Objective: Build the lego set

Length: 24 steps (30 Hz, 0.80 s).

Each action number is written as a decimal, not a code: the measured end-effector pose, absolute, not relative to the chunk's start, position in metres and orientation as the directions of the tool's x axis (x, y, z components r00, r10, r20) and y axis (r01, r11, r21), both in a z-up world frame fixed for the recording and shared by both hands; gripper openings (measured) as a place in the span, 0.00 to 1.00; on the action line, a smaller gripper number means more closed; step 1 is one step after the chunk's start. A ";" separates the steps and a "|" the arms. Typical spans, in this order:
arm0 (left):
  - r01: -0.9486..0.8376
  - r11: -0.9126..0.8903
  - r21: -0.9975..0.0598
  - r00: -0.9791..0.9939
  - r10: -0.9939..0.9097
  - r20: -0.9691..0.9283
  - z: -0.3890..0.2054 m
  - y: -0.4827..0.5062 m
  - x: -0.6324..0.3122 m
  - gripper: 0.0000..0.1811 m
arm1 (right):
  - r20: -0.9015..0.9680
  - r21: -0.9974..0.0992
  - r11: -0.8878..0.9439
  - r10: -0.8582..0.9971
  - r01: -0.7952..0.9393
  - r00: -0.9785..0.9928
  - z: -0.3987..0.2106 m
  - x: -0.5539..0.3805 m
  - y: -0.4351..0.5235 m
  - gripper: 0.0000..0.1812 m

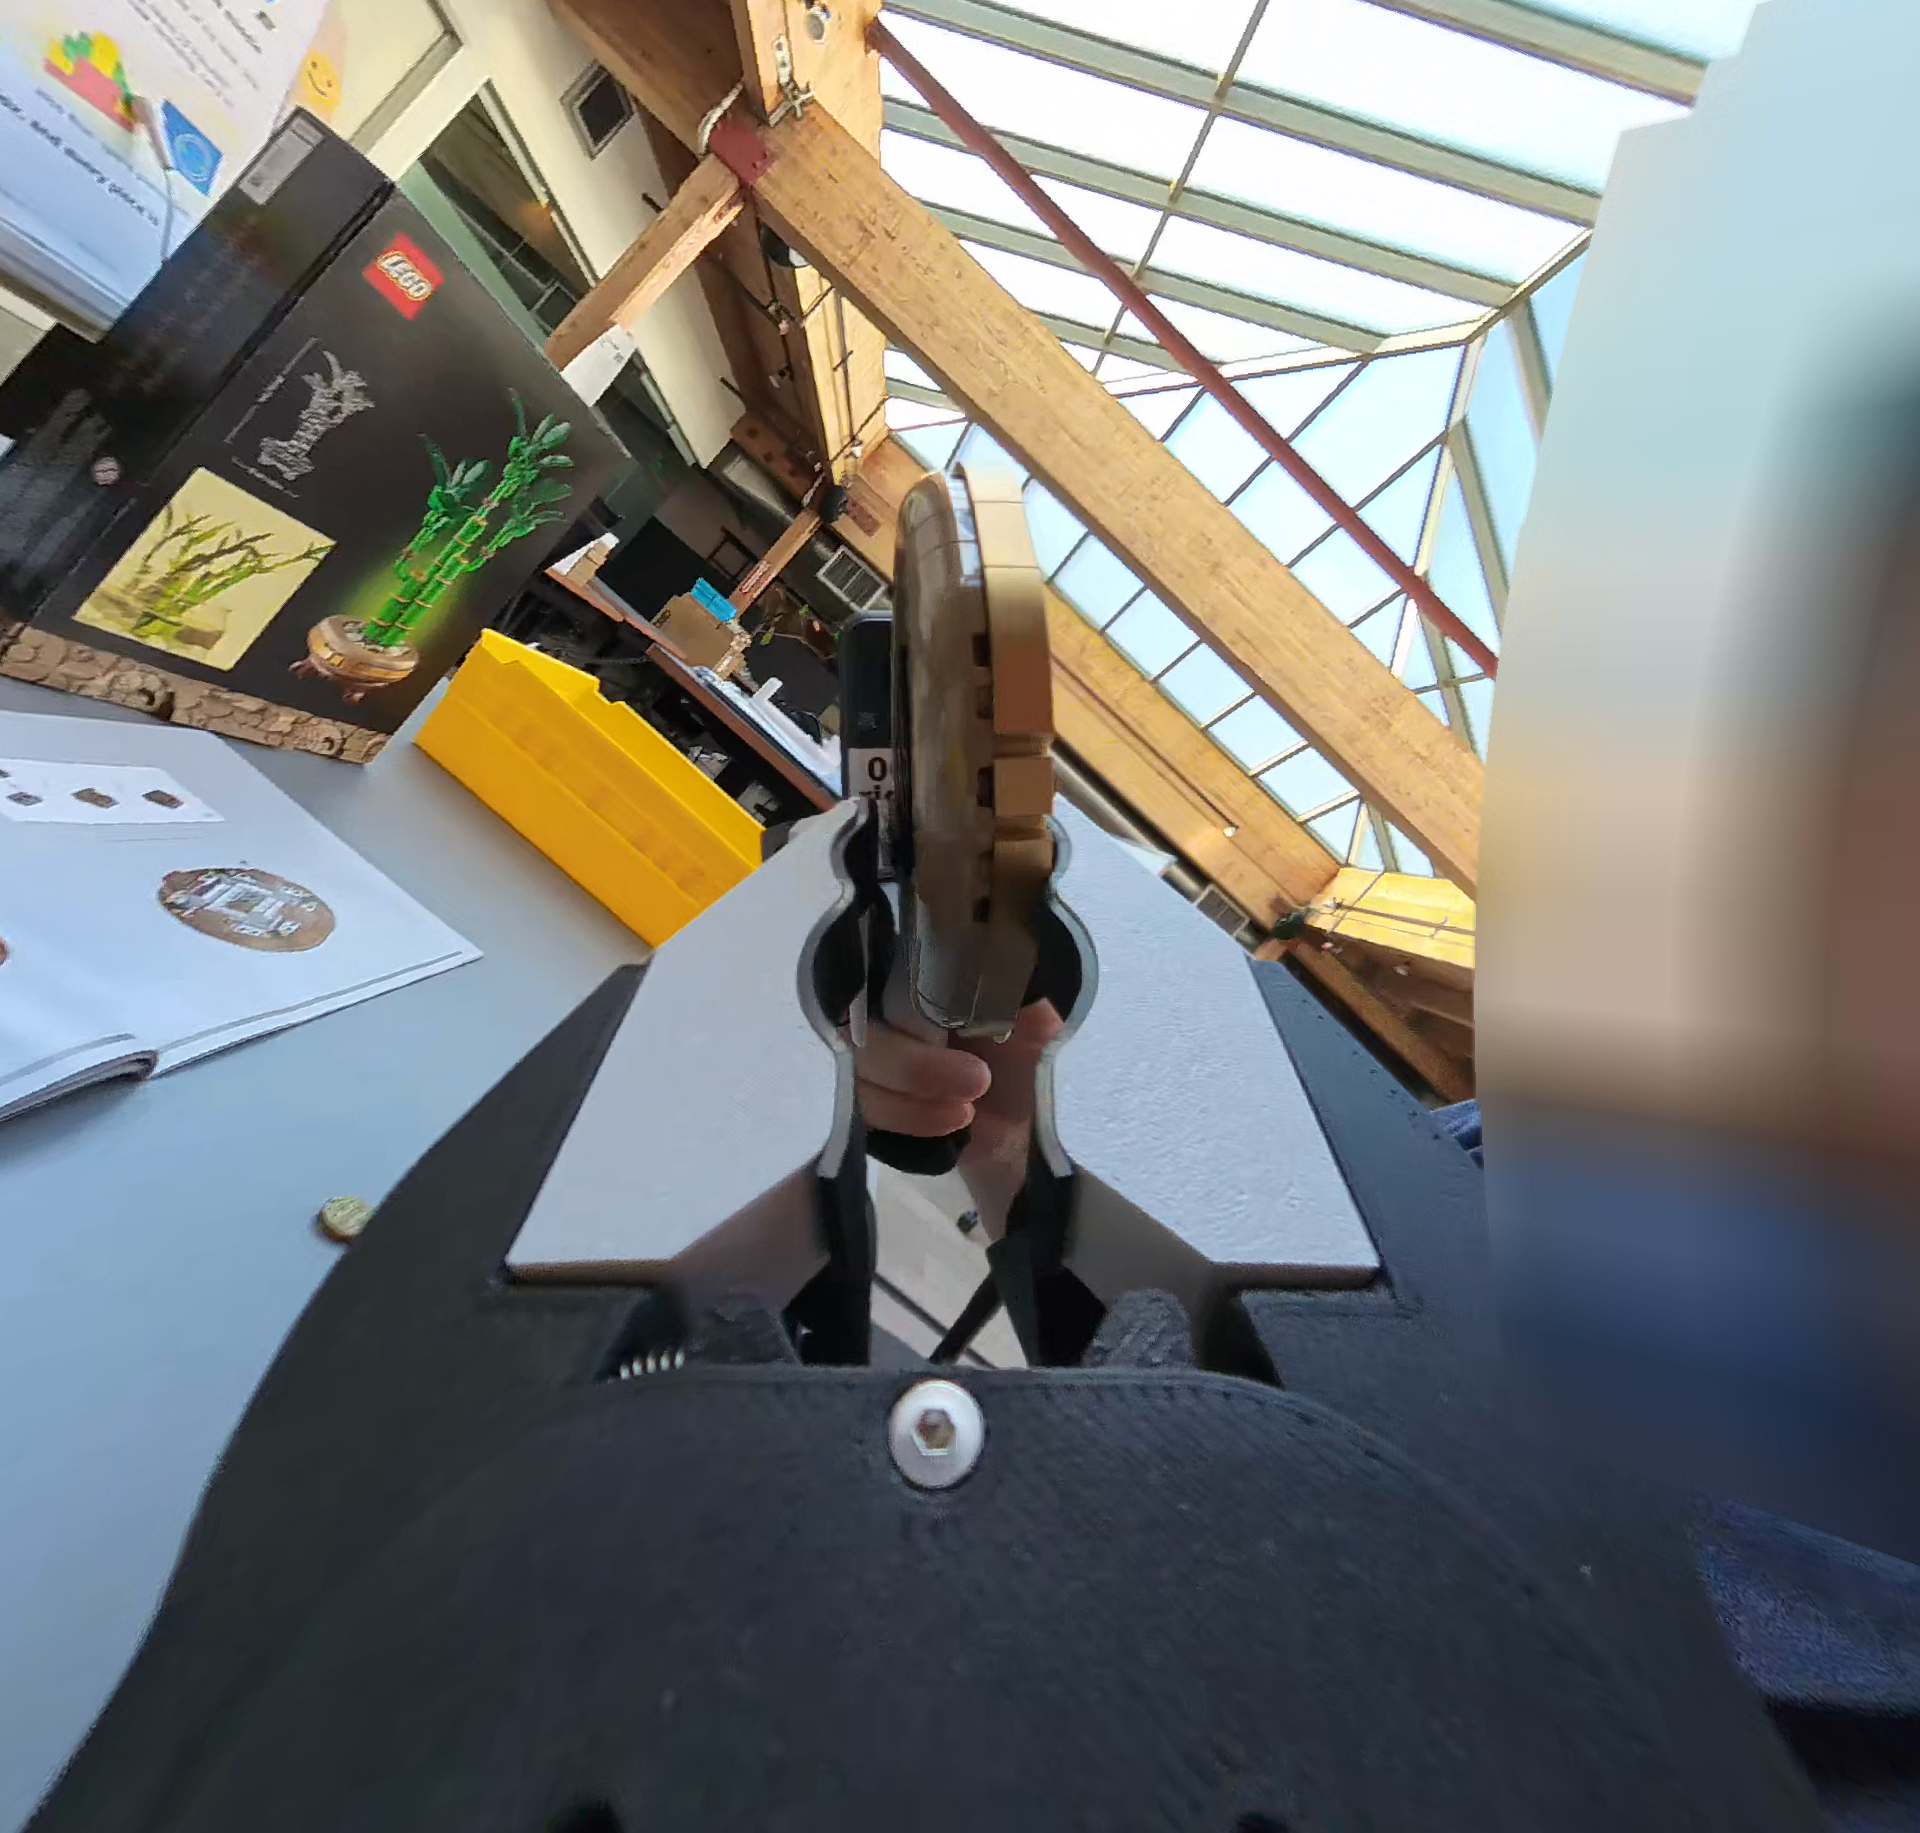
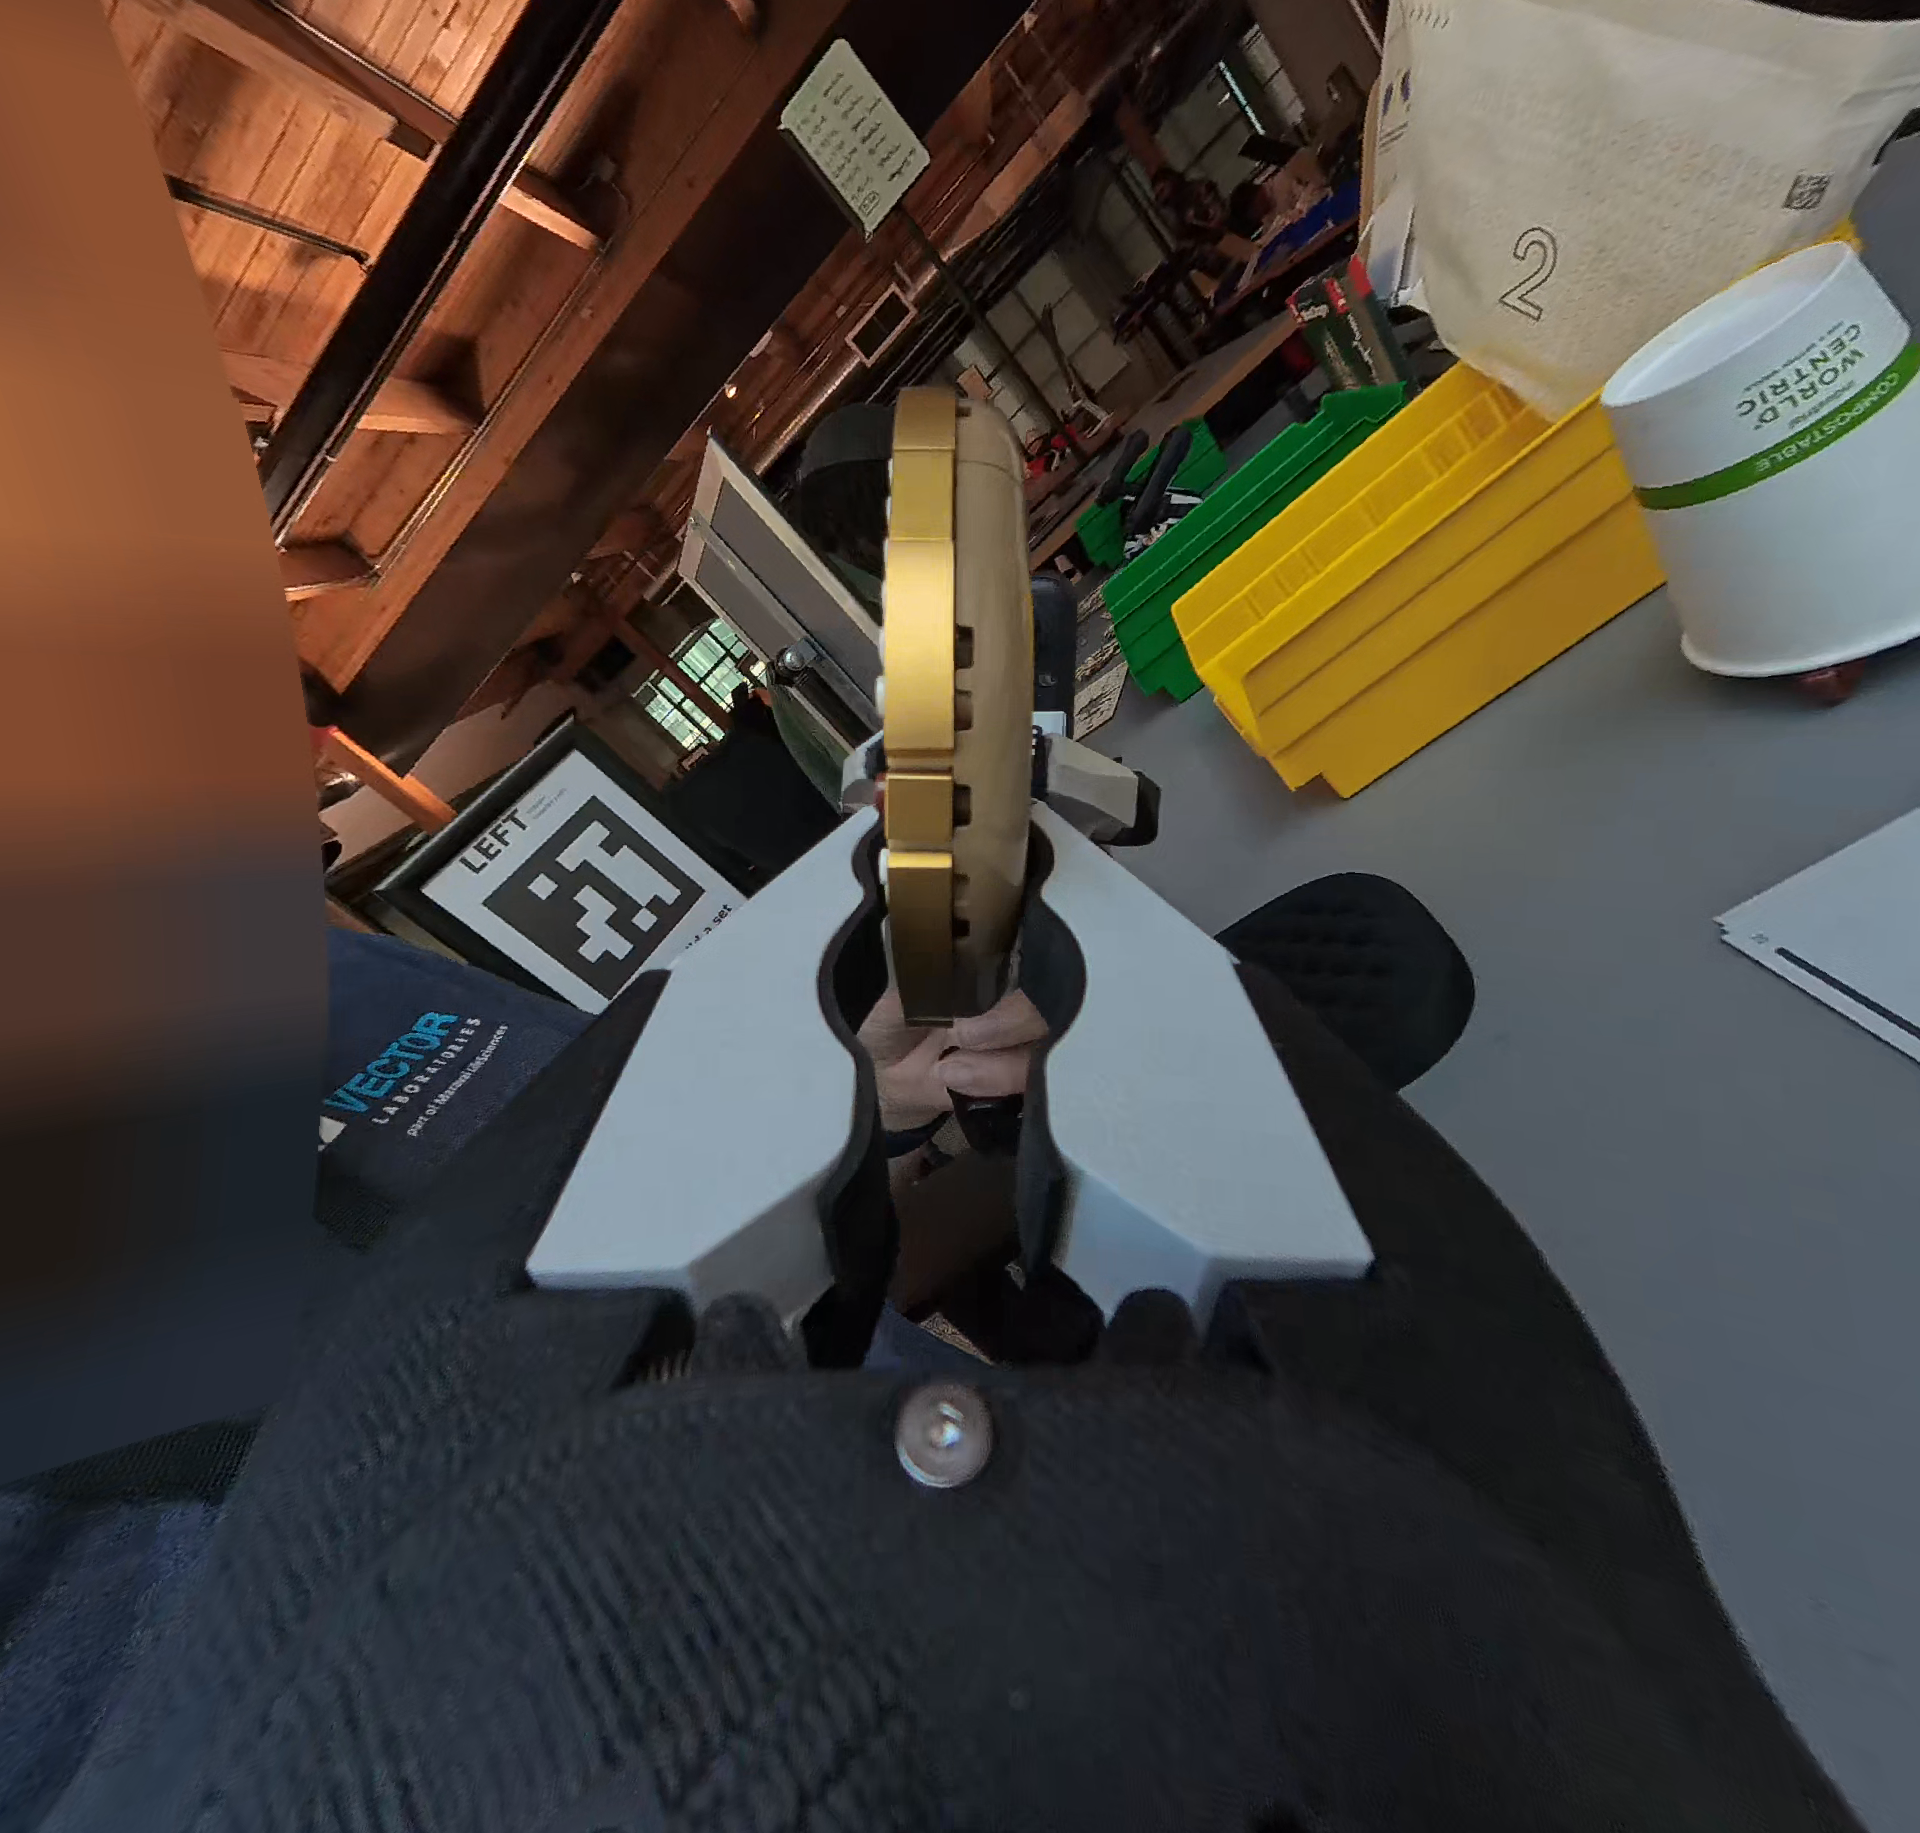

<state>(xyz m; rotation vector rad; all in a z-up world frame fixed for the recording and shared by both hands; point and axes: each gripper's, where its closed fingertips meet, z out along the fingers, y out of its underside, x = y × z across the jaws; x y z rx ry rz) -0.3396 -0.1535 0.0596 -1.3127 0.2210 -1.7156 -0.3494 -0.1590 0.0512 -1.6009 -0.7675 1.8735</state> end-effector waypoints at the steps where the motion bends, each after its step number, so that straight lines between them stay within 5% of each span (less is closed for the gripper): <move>1: 0.541 -0.544 -0.642 0.035 -0.747 0.663 0.056 -0.153 -0.340 0.10 | -0.678 -0.723 -0.689 0.722 -0.055 -0.137 0.048 -0.349 -0.158 0.11; 15: 0.448 -0.665 -0.597 0.135 -0.610 0.781 -0.006 -0.146 -0.328 0.10 | -0.811 -0.556 -0.829 0.558 -0.065 -0.173 -0.011 -0.337 -0.151 0.11; 18: 0.459 -0.706 -0.539 0.094 -0.564 0.820 -0.015 -0.149 -0.331 0.10 | -0.833 -0.521 -0.848 0.529 -0.093 -0.163 -0.016 -0.329 -0.141 0.19; 24: 0.401 -0.760 -0.512 0.112 -0.514 0.850 -0.035 -0.152 -0.326 0.10 | -0.822 -0.552 -0.833 0.550 -0.034 -0.150 -0.031 -0.319 -0.139 0.11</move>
